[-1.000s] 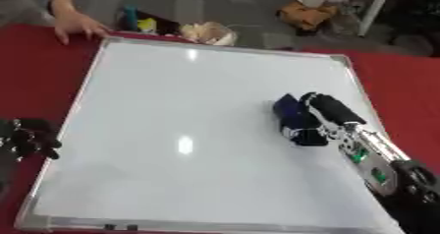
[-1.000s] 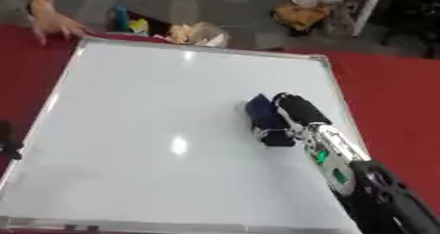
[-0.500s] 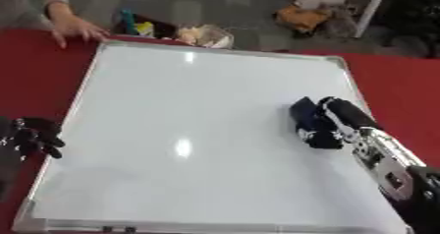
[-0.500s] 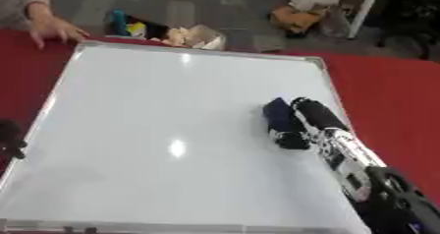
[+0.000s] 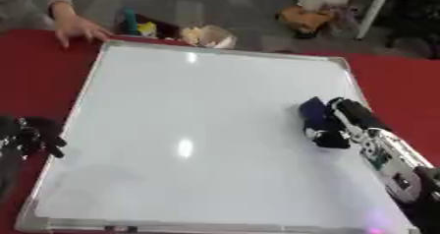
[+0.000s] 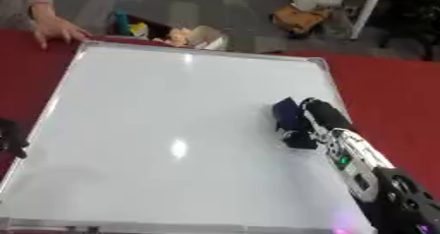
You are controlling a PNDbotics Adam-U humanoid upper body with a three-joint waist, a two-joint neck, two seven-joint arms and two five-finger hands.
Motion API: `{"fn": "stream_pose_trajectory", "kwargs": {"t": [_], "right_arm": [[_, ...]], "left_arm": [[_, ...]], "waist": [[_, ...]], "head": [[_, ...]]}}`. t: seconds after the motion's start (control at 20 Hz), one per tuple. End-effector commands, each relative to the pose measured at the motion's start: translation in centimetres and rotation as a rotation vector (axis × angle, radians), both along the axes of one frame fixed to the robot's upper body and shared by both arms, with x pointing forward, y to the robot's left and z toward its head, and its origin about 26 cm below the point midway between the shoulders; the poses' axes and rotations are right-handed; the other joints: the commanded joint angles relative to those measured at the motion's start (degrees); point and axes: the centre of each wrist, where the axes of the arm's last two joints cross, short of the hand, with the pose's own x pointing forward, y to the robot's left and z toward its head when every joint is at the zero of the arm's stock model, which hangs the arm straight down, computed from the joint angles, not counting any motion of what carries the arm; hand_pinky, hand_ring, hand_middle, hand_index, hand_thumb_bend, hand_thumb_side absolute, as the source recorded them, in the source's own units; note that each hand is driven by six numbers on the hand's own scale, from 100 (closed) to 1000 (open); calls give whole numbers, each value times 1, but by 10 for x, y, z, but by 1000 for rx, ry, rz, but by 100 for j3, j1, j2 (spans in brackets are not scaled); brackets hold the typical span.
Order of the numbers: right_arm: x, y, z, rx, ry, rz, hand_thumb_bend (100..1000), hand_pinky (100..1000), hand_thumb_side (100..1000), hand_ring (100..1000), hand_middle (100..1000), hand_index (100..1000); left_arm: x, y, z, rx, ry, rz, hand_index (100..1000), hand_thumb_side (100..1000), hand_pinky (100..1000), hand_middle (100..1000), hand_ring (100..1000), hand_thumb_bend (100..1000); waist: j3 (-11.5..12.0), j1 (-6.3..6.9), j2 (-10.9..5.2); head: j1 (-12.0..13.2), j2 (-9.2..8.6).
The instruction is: Wipe the whiteboard clean with a brush.
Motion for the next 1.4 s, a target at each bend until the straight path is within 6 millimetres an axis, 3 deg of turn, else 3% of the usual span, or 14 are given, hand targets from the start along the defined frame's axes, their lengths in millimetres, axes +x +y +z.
{"fn": "stream_pose_trajectory", "kwargs": {"t": [0.05, 0.95, 1.4], "right_arm": [[-4, -14, -13, -8, 62, -41, 100, 650, 478, 603, 558, 440], [4, -21, -1, -4, 30, -55, 100, 649, 478, 601, 557, 443], [11, -11, 9, -19, 13, -1, 100, 650, 479, 601, 556, 443]], "left_arm": [[0, 4, 9, 11, -28, 2, 655, 912, 484, 566, 544, 721], [1, 3, 12, 20, -40, -2, 655, 916, 484, 566, 544, 719], [1, 2, 13, 21, -43, -6, 655, 916, 484, 566, 543, 718]], "waist": [[14, 61, -29], [282, -22, 107], [379, -31, 139]], "head": [[12, 11], [20, -44], [16, -37]]}}
